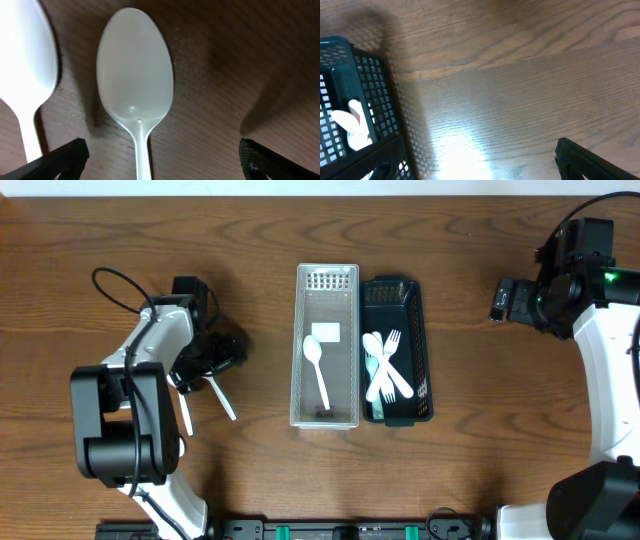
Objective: Pack container
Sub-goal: 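Move the left gripper to the next white spoon and grasp it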
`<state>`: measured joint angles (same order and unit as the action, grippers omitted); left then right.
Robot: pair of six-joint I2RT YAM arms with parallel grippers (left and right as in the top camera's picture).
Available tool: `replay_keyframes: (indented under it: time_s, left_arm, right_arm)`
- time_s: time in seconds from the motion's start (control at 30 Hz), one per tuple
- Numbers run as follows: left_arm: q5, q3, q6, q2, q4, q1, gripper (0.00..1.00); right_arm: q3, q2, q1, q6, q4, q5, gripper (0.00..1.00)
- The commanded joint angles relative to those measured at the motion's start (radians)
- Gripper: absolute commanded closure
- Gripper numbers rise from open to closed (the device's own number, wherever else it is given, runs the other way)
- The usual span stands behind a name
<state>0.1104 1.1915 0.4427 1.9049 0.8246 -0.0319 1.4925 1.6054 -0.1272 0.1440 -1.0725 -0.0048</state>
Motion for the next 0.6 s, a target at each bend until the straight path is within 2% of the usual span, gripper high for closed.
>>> replay_keyframes:
  time_s: [0.0, 0.2, 0.37, 0.43, 0.57]
  left_arm:
    - [0.022, 0.001, -0.068, 0.019, -0.005, -0.003, 0.01]
    - [0.022, -0.013, -0.087, 0.037, -0.017, -0.003, 0.0]
    - [0.022, -0.047, -0.087, 0.037, -0.039, -0.003, 0.04]
    - [0.022, -0.055, -0.086, 0.037, -0.042, -0.003, 0.08]
    - [0.022, -0.056, -0.086, 0.037, -0.035, -0.003, 0.29]
  right_arm:
    - [-0.003, -0.001, -0.003, -0.015, 0.002, -0.004, 0.01]
    - [-0.003, -0.001, -0.003, -0.015, 0.002, -0.004, 0.01]
    - [-0.003, -0.001, -0.003, -0.015, 0.002, -0.004, 0.01]
    - [-0.003, -0.001, -0.003, -0.015, 0.001, -0.004, 0.01]
    - [-0.003, -0.001, -0.003, -0.015, 0.001, -0.004, 0.01]
